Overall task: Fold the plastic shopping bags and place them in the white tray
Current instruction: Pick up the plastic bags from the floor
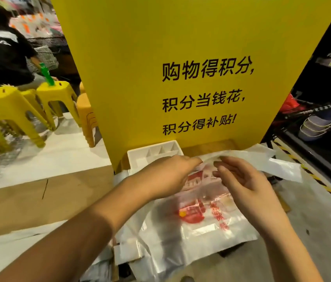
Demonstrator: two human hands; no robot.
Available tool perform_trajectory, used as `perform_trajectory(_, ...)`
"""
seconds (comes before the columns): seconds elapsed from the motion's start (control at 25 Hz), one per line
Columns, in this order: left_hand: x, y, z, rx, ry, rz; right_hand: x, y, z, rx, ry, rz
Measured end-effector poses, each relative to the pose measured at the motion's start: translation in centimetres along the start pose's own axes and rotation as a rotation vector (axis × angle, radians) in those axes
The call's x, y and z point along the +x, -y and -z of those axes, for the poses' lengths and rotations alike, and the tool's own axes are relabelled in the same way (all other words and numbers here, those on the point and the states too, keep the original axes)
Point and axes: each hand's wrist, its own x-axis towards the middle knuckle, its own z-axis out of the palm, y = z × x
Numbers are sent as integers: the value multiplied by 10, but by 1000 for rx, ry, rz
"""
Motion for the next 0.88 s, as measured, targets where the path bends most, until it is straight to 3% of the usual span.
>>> perform_trajectory(0.08,4,9,7,-93,75,34,15,3,16,-477,-144,352)
perform_trajectory(0.16,9,16,18,-189,166,39,46,-4,29,-834,-54,629)
perform_trajectory(0.2,14,19,24,-226,197,34,64,-8,33,-928,64,670)
perform_trajectory(0.4,38,36,37,-352,220,138,147,-22,59,-816,677,405)
perform_trajectory(0.56,44,57,17,-288,297,398,204,-32,59,-815,958,300)
perform_trajectory(0.72,51,77,-22,-215,393,646,233,-60,22,-1001,1009,298)
perform_trajectory(0.88,54,92,-76,-144,261,815,242,-116,-20,-1145,827,285)
